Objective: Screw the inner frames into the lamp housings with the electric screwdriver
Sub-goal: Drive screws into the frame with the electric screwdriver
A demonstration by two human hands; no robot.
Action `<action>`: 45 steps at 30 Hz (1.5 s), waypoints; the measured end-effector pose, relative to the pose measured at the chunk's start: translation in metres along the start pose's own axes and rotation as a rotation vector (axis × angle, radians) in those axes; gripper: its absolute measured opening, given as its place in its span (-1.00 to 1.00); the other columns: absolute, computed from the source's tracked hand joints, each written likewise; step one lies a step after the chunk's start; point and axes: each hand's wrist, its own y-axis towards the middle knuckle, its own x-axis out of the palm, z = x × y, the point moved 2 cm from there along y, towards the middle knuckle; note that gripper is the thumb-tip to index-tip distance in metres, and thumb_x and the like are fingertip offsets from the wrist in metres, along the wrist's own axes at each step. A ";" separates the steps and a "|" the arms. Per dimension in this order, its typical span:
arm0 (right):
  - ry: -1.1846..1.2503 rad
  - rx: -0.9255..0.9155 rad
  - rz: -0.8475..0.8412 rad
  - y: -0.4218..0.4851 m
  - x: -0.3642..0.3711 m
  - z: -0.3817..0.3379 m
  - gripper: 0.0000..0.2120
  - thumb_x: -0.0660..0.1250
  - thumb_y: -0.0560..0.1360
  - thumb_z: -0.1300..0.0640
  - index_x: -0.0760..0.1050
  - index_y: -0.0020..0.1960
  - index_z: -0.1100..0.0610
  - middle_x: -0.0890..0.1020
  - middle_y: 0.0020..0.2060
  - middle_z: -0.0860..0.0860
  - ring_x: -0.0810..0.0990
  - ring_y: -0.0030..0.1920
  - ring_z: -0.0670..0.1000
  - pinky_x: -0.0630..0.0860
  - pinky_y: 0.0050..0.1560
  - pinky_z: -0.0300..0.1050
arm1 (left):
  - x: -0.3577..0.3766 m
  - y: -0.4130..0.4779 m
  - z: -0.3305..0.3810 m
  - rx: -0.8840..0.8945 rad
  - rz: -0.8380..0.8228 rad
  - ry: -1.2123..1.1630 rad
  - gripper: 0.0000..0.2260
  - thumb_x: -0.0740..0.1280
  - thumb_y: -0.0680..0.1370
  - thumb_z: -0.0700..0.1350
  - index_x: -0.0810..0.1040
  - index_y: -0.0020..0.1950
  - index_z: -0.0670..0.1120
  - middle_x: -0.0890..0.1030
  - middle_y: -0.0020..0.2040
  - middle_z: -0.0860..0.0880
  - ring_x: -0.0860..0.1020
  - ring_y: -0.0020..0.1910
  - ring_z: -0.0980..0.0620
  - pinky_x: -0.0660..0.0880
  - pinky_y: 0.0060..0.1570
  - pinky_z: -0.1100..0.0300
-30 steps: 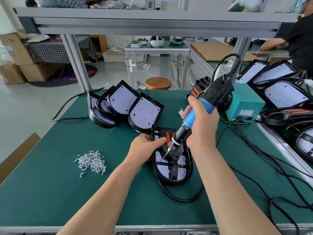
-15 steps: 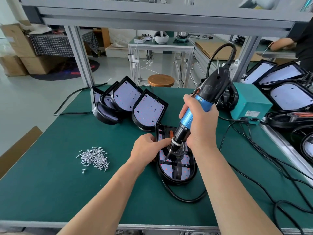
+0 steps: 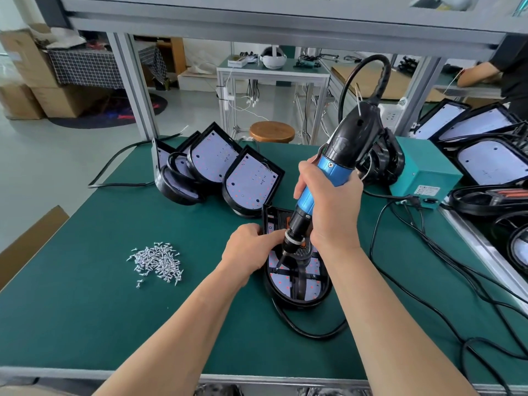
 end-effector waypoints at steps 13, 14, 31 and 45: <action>0.048 0.003 -0.184 -0.002 0.000 0.008 -0.88 0.34 0.40 0.30 0.42 -0.25 0.16 0.48 -0.46 0.03 0.42 -0.46 0.01 0.44 -0.31 -0.18 | 0.001 0.000 -0.002 0.005 0.018 -0.004 -0.47 0.35 0.04 0.26 0.29 -0.27 -0.08 0.35 -0.32 -0.06 0.29 -0.29 -0.03 0.23 -0.22 0.06; 0.057 0.018 -0.187 -0.003 0.000 0.008 -0.89 0.35 0.39 0.30 0.43 -0.24 0.18 0.49 -0.44 0.03 0.43 -0.46 0.01 0.45 -0.32 -0.19 | 0.001 0.000 -0.002 0.007 0.013 -0.002 -0.49 0.36 0.06 0.25 0.30 -0.27 -0.09 0.36 -0.34 -0.05 0.29 -0.29 -0.03 0.24 -0.23 0.07; 0.499 0.200 0.152 0.021 -0.068 -0.006 -0.88 0.41 0.45 0.15 0.46 -0.17 0.10 0.47 -0.42 -0.01 0.41 -0.44 -0.04 0.37 -0.35 -0.23 | -0.003 -0.007 -0.002 -0.017 -0.095 -0.031 -0.35 0.48 0.21 0.28 0.66 0.07 -0.19 0.74 -0.01 -0.16 0.69 0.06 -0.21 0.57 0.20 -0.23; 0.707 0.489 0.362 -0.003 -0.134 0.072 -0.79 0.32 0.56 -0.05 0.46 -0.16 0.06 0.40 -0.37 -0.12 0.40 -0.42 -0.12 0.27 -0.35 -0.24 | -0.081 -0.014 0.000 0.085 0.260 0.398 -0.86 0.37 0.51 -0.01 0.61 -0.22 0.01 0.66 -0.38 0.03 0.61 -0.34 0.04 0.57 -0.23 0.16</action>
